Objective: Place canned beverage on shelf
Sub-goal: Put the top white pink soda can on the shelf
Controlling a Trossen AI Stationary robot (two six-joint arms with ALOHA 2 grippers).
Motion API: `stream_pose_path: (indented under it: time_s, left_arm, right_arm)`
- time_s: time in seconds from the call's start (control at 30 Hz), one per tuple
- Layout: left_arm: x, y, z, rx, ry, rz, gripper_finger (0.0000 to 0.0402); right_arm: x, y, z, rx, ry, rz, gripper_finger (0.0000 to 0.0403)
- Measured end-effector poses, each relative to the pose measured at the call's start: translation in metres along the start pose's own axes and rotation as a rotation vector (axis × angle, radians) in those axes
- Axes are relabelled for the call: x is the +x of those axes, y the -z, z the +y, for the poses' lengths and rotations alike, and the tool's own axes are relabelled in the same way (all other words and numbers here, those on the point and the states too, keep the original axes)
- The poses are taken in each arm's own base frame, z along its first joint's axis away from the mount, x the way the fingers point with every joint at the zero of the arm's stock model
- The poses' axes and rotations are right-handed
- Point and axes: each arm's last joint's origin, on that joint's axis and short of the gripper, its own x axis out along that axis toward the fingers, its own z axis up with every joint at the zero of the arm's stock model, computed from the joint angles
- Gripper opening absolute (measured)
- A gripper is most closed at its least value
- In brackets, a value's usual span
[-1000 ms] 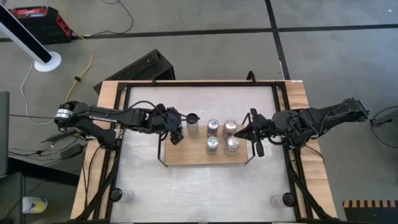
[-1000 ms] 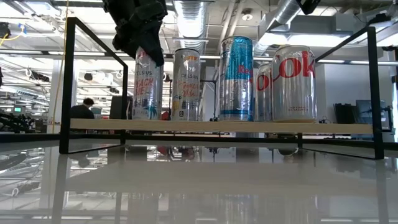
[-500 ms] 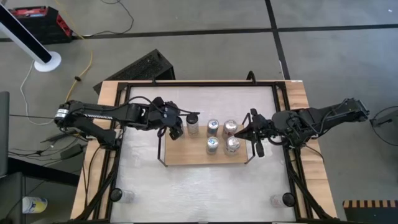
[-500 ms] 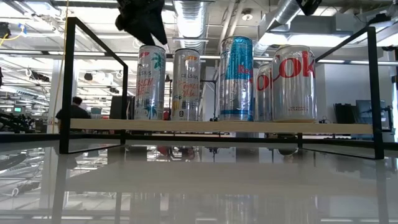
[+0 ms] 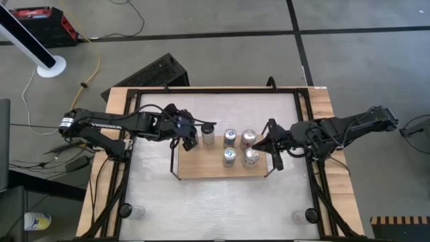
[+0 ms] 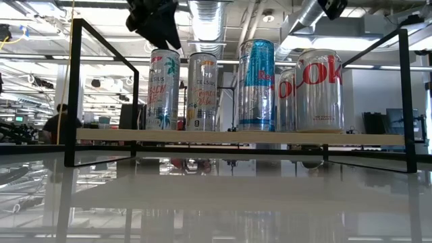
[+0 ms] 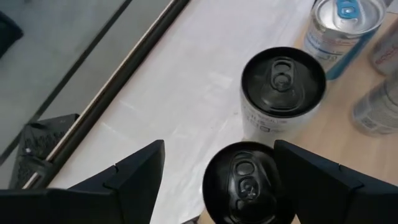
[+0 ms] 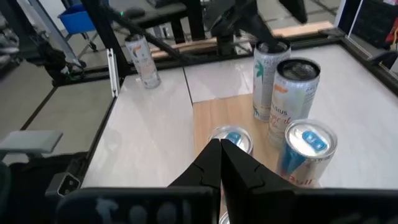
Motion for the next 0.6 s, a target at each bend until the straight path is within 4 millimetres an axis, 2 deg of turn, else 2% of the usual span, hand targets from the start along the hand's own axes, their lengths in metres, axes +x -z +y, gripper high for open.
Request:
stream_pose_path:
  time_s: [0.6]
  left_arm:
    - [0.0,-0.0022,-0.0033,0.013,0.075,-0.006,0.0286]
  right_arm:
    - [0.0051,0.001,0.0006,-0.004,0.002,0.011,0.0029]
